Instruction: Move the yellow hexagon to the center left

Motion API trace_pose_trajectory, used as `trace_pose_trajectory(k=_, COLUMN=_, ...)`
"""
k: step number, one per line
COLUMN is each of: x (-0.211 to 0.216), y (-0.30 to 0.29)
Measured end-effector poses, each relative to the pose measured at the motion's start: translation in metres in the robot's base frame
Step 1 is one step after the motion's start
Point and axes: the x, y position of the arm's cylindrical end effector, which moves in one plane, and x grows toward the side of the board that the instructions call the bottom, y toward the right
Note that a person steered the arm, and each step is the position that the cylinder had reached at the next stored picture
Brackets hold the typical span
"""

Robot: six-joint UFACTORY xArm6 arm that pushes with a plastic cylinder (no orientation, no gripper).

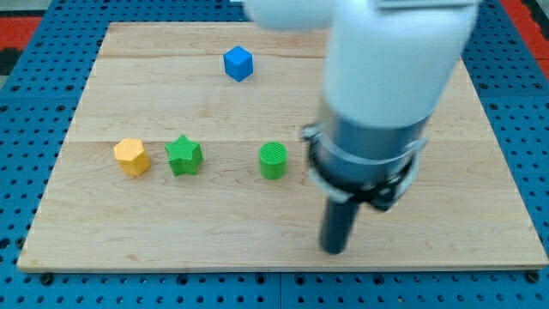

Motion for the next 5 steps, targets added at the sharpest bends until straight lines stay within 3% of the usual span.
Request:
trace_pose_trajectory(k=2, x=-0.019, y=-0.197)
trace_pose_trajectory(k=5, x=-0.147, y=-0.212)
